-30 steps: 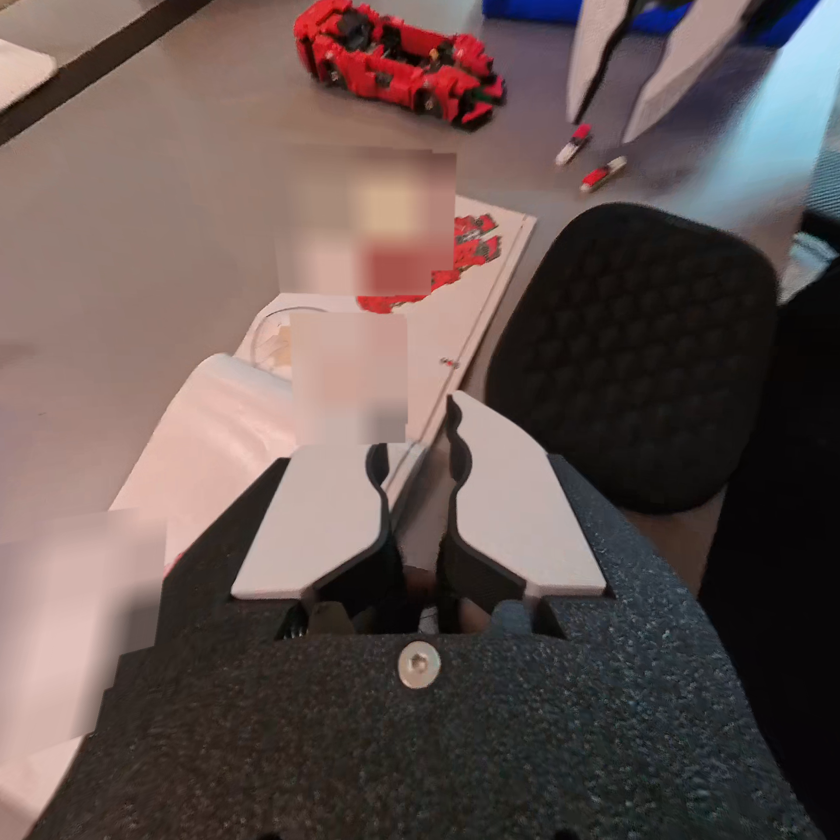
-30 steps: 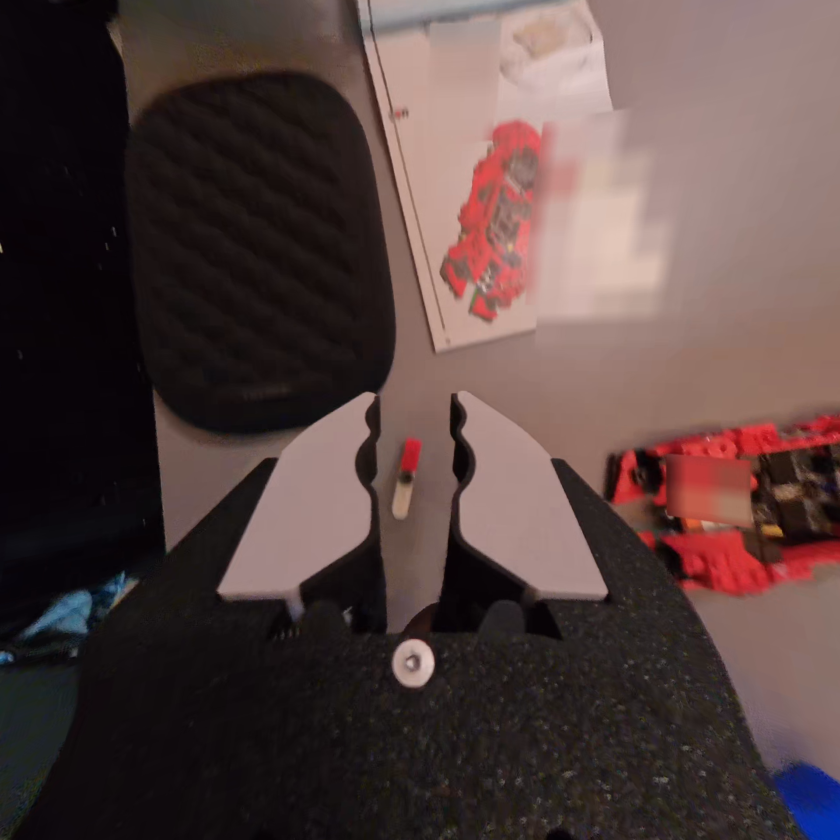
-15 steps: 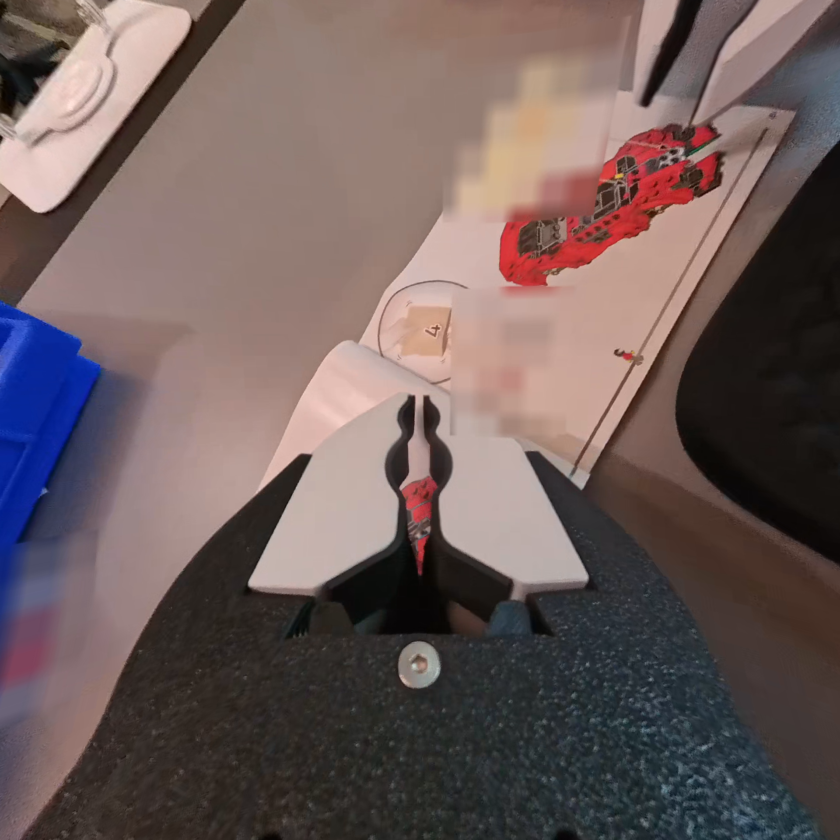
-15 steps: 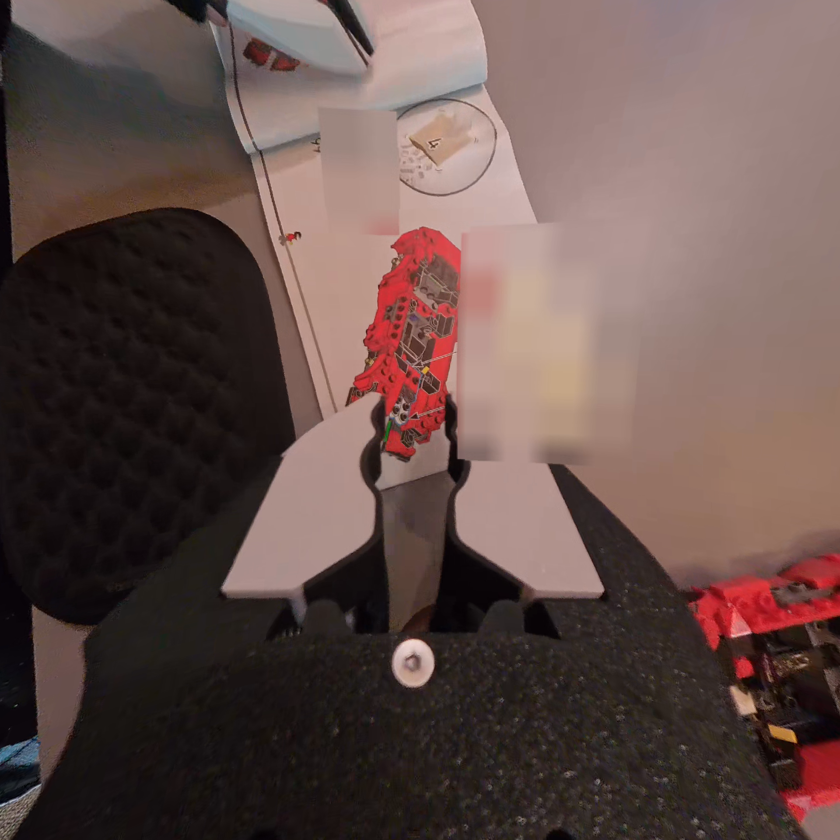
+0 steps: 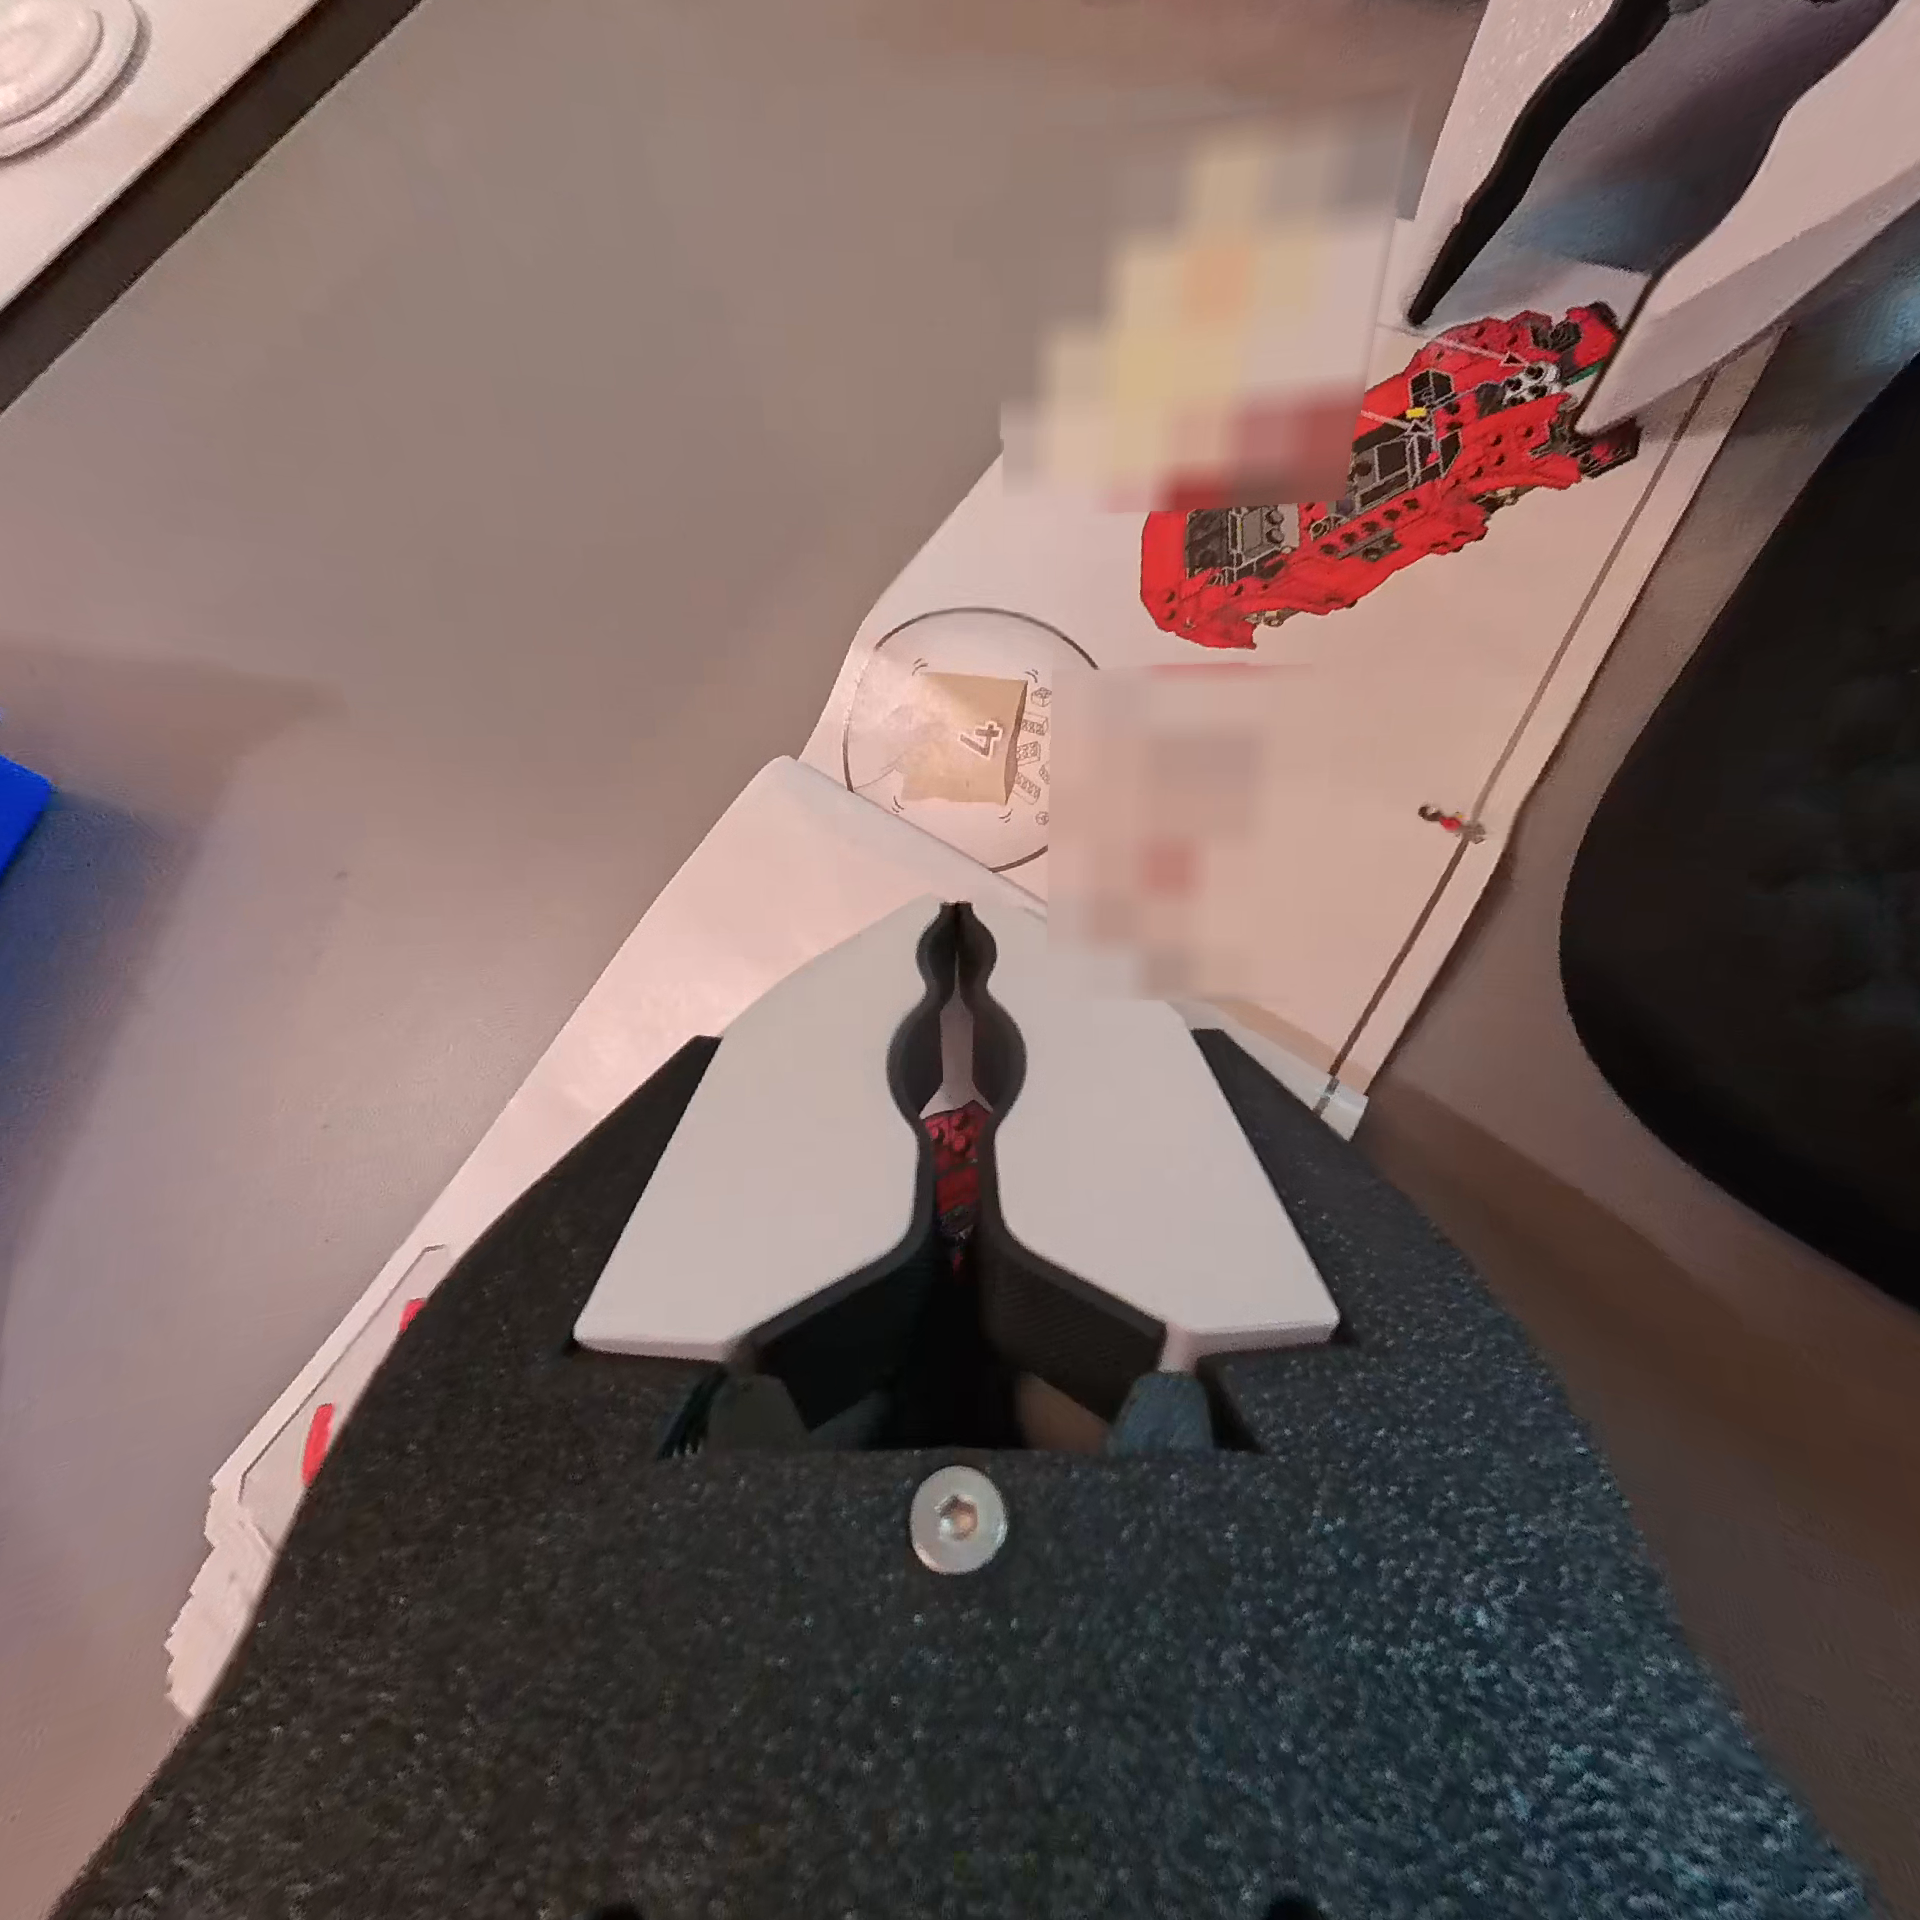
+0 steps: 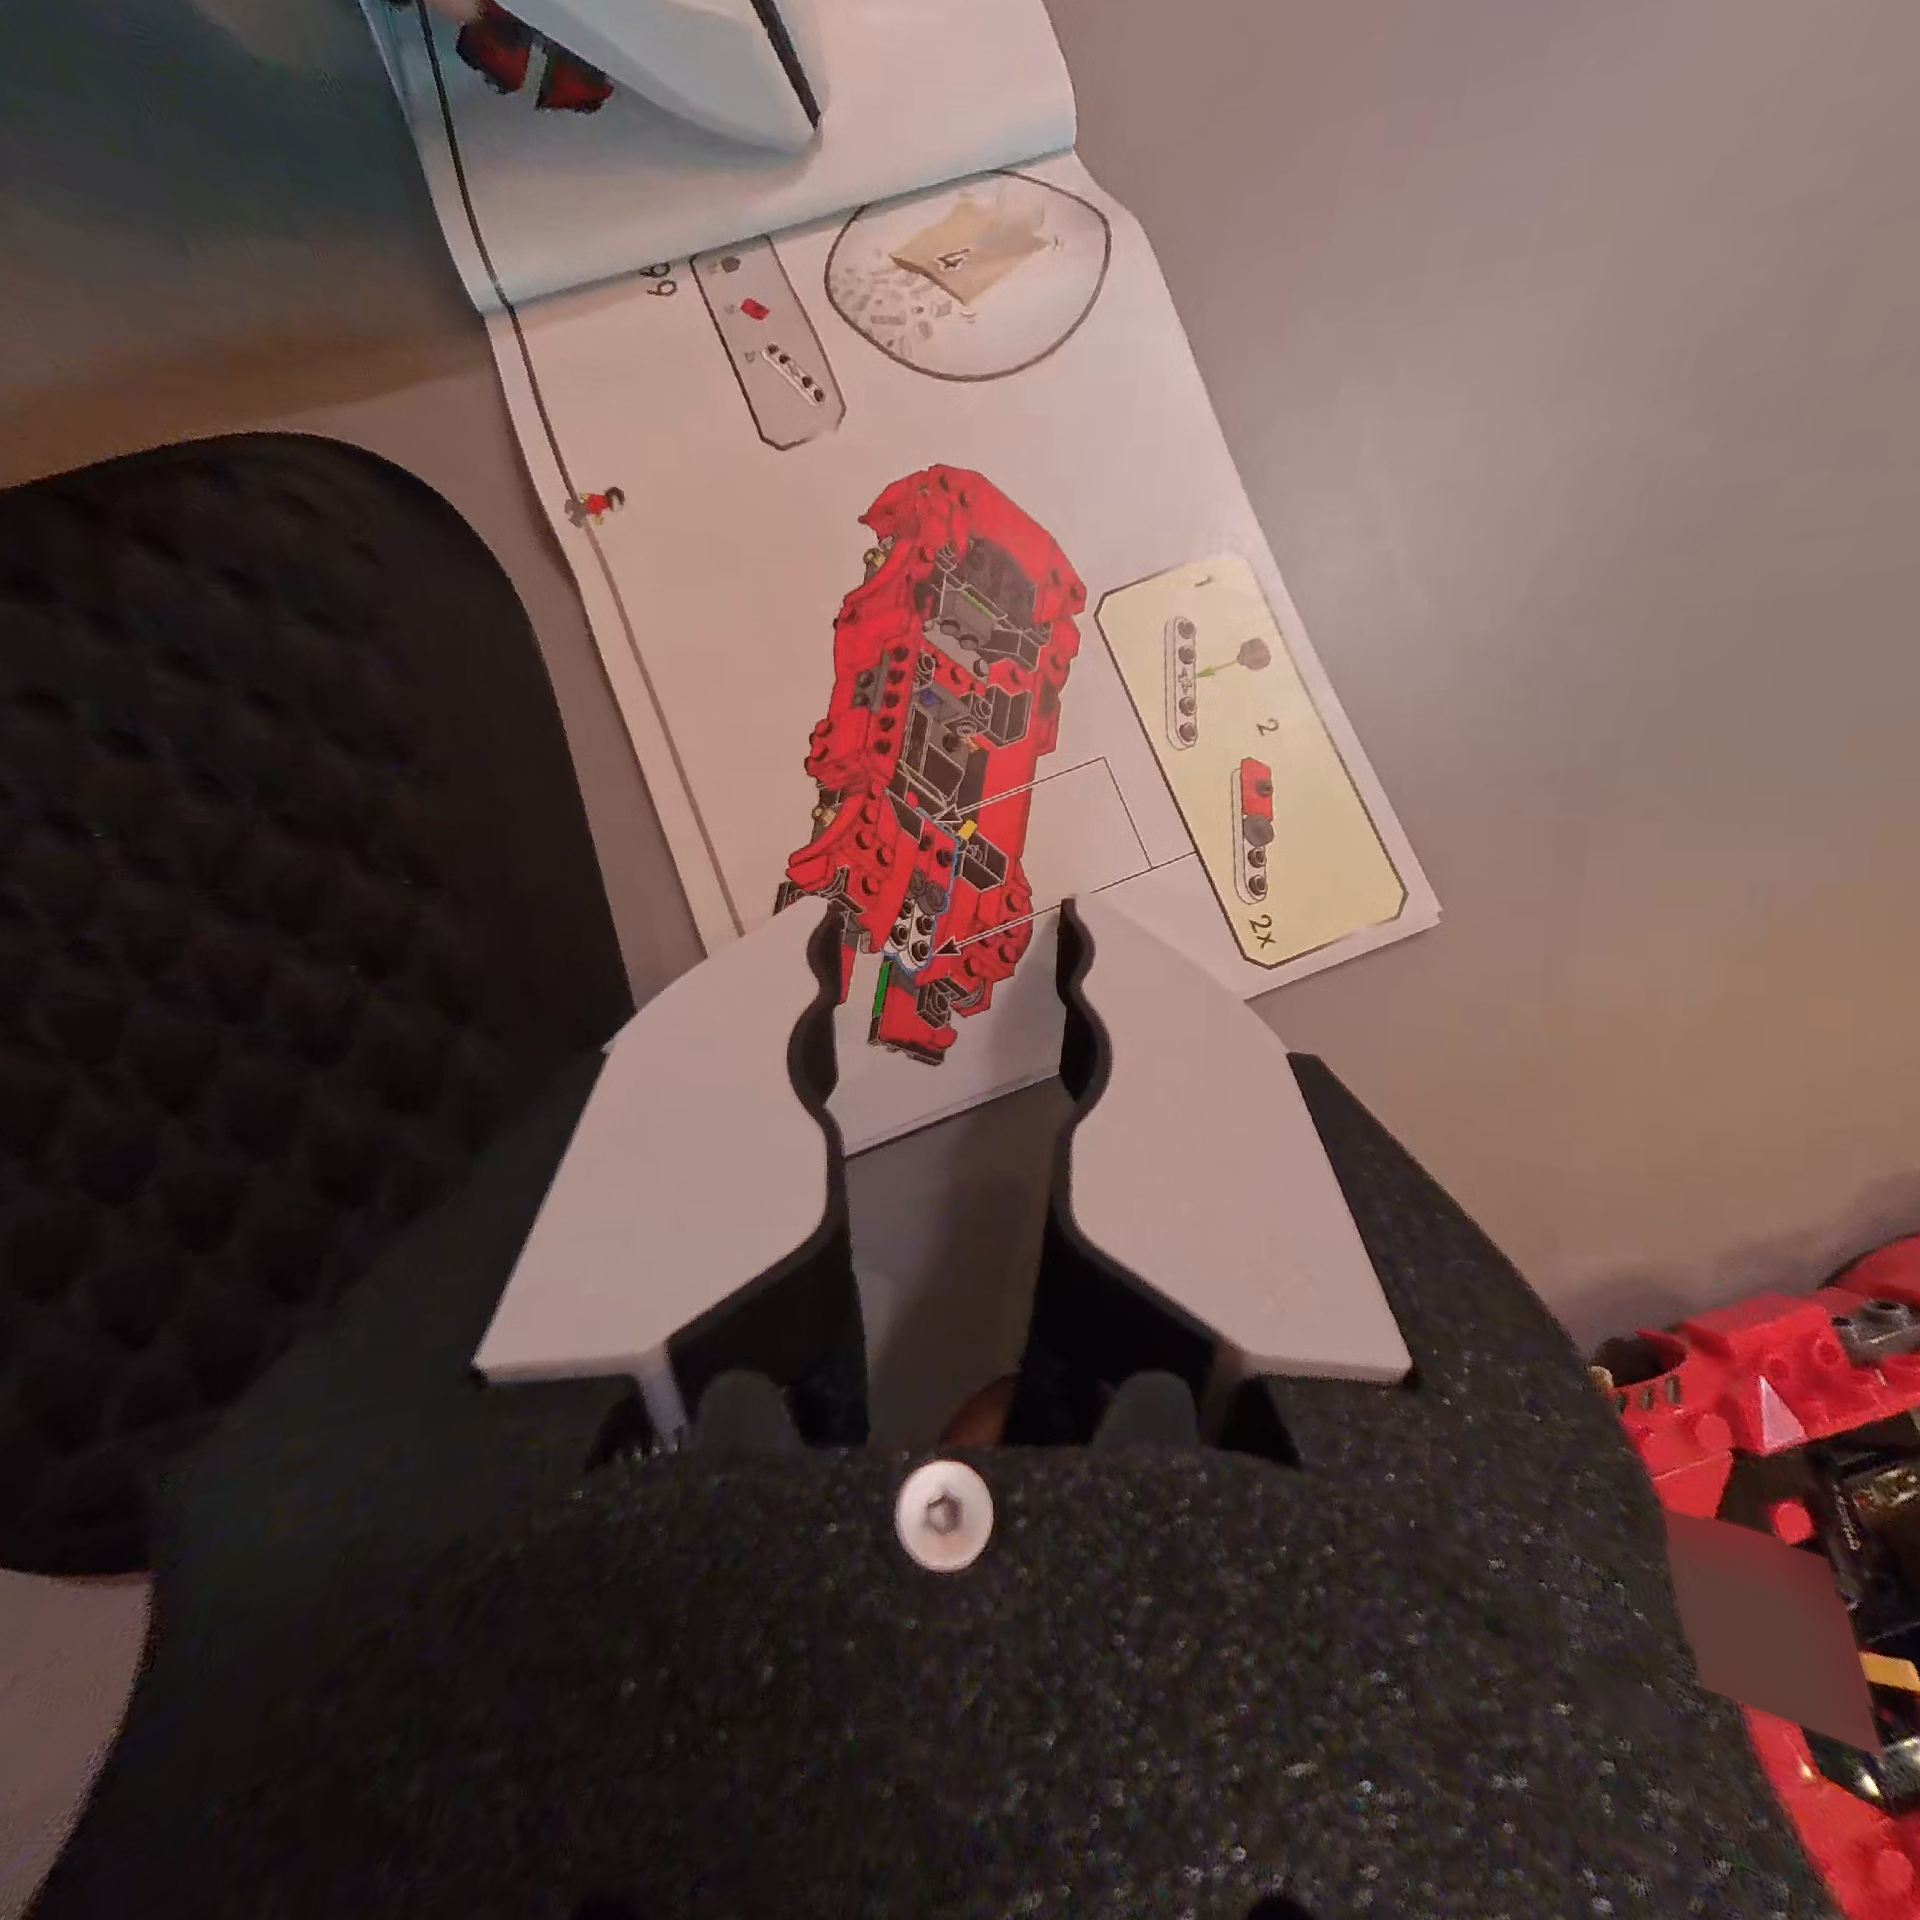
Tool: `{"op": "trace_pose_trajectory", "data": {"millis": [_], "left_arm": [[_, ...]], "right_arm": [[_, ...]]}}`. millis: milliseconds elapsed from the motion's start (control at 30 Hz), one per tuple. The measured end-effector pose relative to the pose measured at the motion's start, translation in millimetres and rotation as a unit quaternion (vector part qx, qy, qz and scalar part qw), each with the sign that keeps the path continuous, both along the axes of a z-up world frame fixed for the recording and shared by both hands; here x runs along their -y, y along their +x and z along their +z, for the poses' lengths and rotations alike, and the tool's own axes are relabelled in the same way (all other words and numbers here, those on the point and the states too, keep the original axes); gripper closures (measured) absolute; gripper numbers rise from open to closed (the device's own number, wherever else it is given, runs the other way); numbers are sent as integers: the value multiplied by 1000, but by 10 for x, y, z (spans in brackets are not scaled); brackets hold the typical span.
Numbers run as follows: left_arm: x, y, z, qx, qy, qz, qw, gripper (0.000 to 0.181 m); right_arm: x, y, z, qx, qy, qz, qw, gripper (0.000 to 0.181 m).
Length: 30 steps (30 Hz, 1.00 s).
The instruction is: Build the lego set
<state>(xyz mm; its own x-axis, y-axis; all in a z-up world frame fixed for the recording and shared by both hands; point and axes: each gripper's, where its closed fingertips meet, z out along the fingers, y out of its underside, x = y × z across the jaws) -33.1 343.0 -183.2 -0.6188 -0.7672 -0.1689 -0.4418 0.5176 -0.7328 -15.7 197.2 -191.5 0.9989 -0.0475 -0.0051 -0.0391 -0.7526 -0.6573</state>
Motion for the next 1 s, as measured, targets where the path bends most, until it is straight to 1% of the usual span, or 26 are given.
{"op": "trace_pose_trajectory", "data": {"millis": [133, 300, 567, 733, 800, 833, 1000], "left_arm": [[4, 0, -2, -3, -19, 1, 1000, 181], [5, 0, -2, 2, -14, 2, 1000, 181], [6, 2, 0, 2, -16, -2, 1000, 181], [6, 2, 0, -3, -16, -1, 1000, 181], [6, 2, 0, -4, -14, -2, 1000, 181], [6, 3, 1, -4, -13, -2, 1000, 181], [6, 4, 0, -4, -12, -2, 1000, 181]], "right_arm": [[-2, 1, 0, -1, 0, -3, 1000, 141], [12, -25, 3, -4, -6, 6, 1000, 138], [249, -80, 148, 16, -5, -12, 1000, 156], [251, -144, 80, -6, 6, -20, 1000, 156], [256, -150, 17, -14, -3, -23, 1000, 157], [260, -135, 3, -9, -6, -26, 1000, 159], [267, -131, -3, -6, -12, -30, 999, 158]]}}
